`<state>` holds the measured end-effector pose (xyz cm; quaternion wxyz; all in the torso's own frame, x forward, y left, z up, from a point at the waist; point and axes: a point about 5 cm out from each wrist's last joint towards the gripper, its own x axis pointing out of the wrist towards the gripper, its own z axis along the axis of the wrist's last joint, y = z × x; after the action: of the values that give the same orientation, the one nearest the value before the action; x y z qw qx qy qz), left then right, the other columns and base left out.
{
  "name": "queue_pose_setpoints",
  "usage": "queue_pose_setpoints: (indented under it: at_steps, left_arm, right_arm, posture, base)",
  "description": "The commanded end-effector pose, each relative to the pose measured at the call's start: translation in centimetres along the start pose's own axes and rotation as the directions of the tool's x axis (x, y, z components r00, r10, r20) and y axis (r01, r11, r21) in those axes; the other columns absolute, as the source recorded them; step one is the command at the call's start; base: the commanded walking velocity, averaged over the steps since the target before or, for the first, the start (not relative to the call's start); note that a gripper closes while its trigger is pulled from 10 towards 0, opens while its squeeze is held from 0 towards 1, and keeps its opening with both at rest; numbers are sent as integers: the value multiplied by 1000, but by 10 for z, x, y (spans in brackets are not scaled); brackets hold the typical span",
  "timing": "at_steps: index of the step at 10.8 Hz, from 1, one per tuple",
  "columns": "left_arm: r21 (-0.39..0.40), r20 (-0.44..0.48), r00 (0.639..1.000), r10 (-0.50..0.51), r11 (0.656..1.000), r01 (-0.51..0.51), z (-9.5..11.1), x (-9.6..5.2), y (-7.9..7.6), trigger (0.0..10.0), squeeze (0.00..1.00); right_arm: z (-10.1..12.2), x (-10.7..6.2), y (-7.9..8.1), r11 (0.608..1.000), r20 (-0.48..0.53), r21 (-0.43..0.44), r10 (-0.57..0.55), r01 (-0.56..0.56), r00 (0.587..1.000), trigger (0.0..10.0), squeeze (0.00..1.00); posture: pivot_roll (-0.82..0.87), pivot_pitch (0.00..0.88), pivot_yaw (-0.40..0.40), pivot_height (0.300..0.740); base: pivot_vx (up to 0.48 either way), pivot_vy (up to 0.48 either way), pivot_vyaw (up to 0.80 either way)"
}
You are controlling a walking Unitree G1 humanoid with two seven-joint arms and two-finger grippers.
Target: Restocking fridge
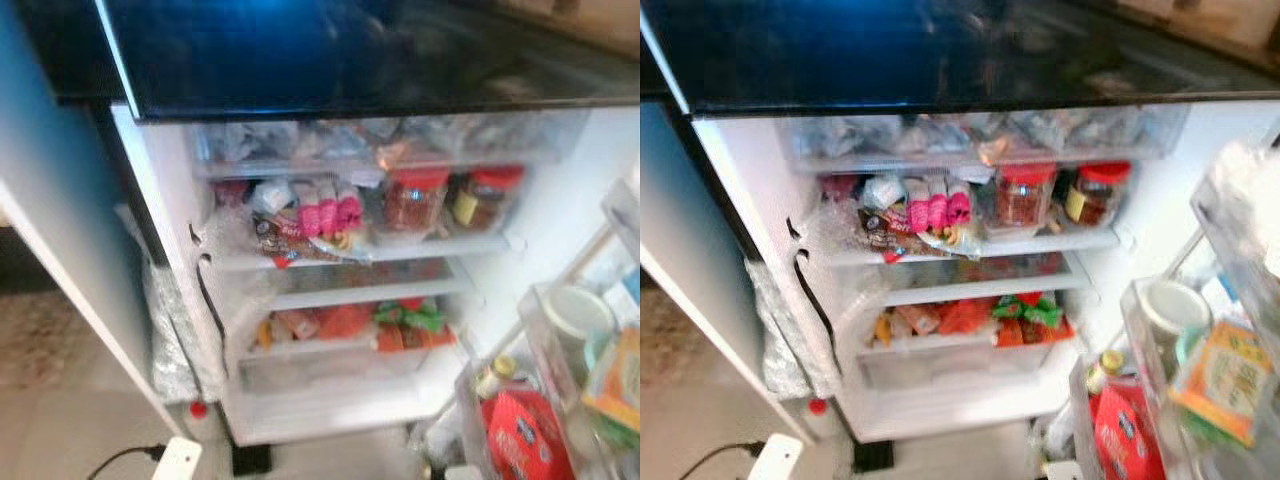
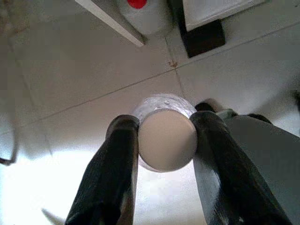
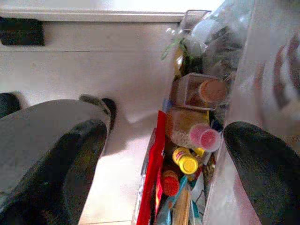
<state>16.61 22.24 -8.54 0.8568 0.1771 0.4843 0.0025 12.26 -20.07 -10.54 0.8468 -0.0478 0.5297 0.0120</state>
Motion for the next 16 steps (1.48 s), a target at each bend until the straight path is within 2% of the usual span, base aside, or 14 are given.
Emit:
queue_pose_setpoints:
  at_steps: [1,6,10,13,16]
  left_arm:
    - [10,-14,1000,13,1000,-13,-5,-1,3,10000,0]
    - [4,6,1000,10,1000,-10,-4,-1,4,10000,0]
    - [-52,140,990,35,998,-28,3,-3,4,10000,0]
    - [-74,190,981,37,997,-24,6,-5,4,10000,0]
    - [-156,306,950,67,988,-19,12,-9,5,10000,0]
  right_arm:
    - [-1,0,0,1000,-3,-3,-1,1,1000,10000,0]
    - [0,0,0,1000,-2,-4,1,-1,1000,10000,0]
    - [-1,0,0,1000,-5,0,-1,1,1000,10000,0]
    - [-1,0,0,1000,-3,26,-12,12,1000,10000,0]
    - [-2,0,0,999,-4,45,-18,18,1000,10000,0]
  posture:
    - [-107,31,-55,740]
    - [-108,29,-52,740]
    - [-107,29,-51,740]
    - [-109,28,-47,740]
    - [-107,28,-49,740]
  base:
    - [0,0,0]
    - [0,0,0]
    - [0,0,0]
    - [0,0,0]
    - [0,0,0]
